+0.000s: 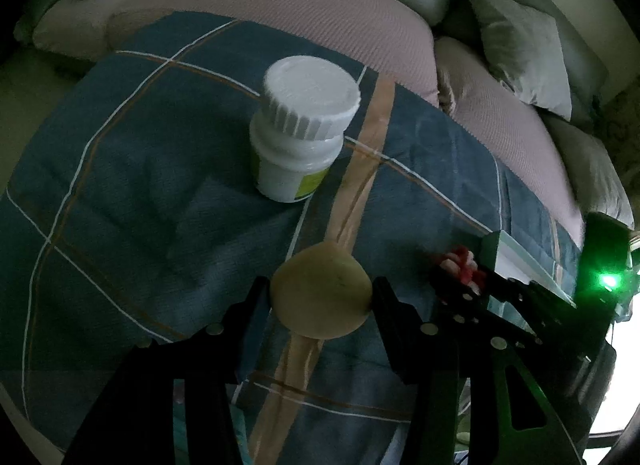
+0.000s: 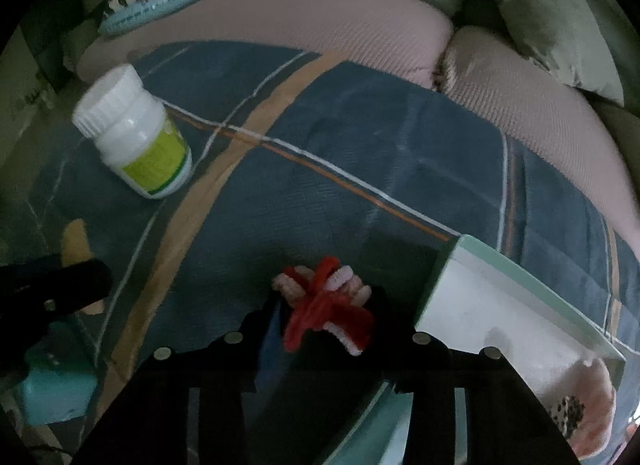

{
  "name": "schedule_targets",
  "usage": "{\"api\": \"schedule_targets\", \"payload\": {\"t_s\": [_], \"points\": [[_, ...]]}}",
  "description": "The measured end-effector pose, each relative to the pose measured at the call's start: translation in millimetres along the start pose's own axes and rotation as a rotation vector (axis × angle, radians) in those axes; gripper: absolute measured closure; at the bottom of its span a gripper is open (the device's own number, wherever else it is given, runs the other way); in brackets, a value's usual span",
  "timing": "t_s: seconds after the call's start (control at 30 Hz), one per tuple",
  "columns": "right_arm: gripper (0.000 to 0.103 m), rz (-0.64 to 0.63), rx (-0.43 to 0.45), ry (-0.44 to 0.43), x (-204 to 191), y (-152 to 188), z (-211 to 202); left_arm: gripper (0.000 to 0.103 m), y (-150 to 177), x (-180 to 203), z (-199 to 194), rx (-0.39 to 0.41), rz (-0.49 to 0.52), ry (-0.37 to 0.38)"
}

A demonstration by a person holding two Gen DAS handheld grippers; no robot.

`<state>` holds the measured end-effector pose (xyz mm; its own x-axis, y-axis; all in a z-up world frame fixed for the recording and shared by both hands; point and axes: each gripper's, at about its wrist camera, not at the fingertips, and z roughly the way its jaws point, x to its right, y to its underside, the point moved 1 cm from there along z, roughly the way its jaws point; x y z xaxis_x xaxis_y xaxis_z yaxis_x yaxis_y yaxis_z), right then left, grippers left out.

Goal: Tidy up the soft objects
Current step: 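Grasp the red hair tie with the right gripper while the left holds the sponge, then carry the sponge and red hair tie over the white tray with both grippers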

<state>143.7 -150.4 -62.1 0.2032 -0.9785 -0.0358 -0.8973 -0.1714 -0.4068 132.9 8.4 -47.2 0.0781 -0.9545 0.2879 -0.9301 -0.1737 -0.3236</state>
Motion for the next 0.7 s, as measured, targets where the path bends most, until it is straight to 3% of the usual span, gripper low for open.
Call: {"api": "schedule_targets", "payload": {"t_s": [0.33, 0.7], "points": [[0.06, 0.135, 0.137, -0.021, 23, 27, -66, 0.05, 6, 26, -19, 0.042, 0.072, 0.025], [0.06, 0.328, 0.27, 0.068, 60, 86, -150, 0.05, 22, 63, -48, 0.103, 0.18, 0.06]]}}
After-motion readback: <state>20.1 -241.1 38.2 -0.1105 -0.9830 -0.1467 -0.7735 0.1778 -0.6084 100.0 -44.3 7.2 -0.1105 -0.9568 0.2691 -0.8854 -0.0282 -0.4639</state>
